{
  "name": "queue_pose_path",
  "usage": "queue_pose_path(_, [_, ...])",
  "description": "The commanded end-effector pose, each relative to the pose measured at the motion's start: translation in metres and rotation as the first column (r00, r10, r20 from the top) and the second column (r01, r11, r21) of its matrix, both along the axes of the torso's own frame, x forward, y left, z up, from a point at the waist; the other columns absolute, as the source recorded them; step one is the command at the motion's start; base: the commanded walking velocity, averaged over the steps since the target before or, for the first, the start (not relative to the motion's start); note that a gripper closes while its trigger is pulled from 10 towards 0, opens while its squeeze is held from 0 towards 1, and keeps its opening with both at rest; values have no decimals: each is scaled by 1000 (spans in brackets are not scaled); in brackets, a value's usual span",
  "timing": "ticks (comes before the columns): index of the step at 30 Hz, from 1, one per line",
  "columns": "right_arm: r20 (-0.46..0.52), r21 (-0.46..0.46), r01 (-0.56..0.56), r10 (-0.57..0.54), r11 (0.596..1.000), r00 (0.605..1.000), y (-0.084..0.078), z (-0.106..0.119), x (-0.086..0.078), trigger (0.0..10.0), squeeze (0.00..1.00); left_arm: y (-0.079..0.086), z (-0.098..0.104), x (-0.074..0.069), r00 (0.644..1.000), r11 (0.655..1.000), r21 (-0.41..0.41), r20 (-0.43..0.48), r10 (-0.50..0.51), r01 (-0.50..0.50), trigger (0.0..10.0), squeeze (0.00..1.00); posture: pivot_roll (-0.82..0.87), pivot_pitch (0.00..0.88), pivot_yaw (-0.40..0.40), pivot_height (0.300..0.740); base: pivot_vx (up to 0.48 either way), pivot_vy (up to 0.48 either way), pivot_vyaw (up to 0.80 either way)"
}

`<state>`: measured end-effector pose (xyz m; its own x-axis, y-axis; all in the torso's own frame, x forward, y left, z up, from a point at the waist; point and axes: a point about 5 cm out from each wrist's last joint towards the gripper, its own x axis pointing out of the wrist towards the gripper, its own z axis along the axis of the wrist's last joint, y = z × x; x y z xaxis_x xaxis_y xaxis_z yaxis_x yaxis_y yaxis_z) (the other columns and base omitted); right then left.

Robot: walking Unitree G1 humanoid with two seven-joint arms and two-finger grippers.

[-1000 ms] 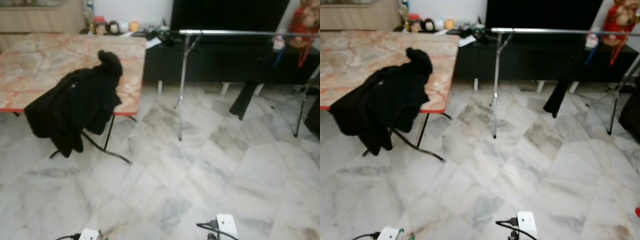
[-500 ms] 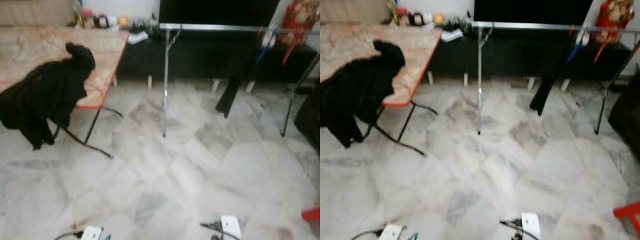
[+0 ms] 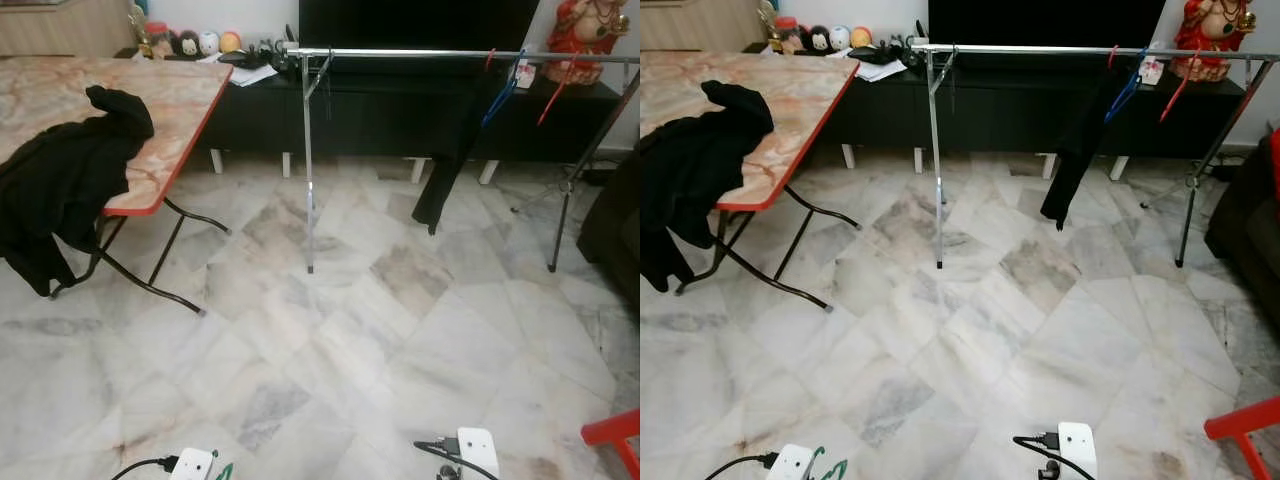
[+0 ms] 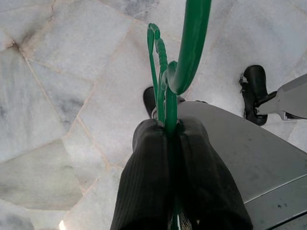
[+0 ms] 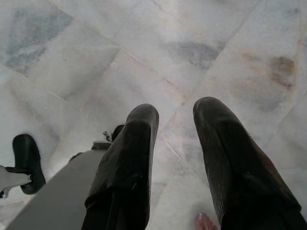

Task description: Hang hanger

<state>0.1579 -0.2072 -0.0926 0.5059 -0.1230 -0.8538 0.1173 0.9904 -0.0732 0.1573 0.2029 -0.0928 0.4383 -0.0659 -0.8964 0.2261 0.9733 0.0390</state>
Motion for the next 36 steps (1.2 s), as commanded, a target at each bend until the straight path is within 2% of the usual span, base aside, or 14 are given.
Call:
queue_pose_path(1, [0, -2, 18, -18, 1000, 1000, -2, 0, 0, 10000, 0, -1, -4, -9, 999, 1000, 9, -37, -26, 26, 10000, 0, -43, 0, -35, 740, 0, 0, 0])
queue_pose_path(7, [-13, -14, 43, -43, 999, 999, -3, 0, -1, 10000, 0, -2, -4, -9, 999, 1000, 3, -39, -19, 19, 10000, 0, -42, 0, -38, 740, 123, 0, -242])
queue_pose_path(12, [-32, -40, 1, -2, 999, 999, -3, -1, -2, 10000, 0, -4, -5, -10, 999, 1000, 0, -40, -18, 18, 10000, 0, -38, 0, -44, 740, 276, 0, -605])
queue_pose_path(24, [12, -52, -5, 6, 999, 1000, -3, 3, 5, 10000, 0, -6, -5, -9, 999, 1000, -6, -37, -20, 20, 10000, 0, -46, 0, -42, 740, 298, 0, 0])
queue_pose_path(27, [31, -53, 13, -12, 999, 999, -4, 5, 9, 10000, 0, -3, -4, -7, 999, 1000, -3, -26, 19, -19, 10000, 0, -47, 0, -43, 740, 319, 0, 0])
queue_pose_path(36, [19, -40, 19, -18, 999, 1000, -3, 4, 9, 10000, 0, -1, -3, -7, 1000, 1000, 0, -27, 7, -7, 10000, 0, -50, 0, -34, 740, 320, 0, -222])
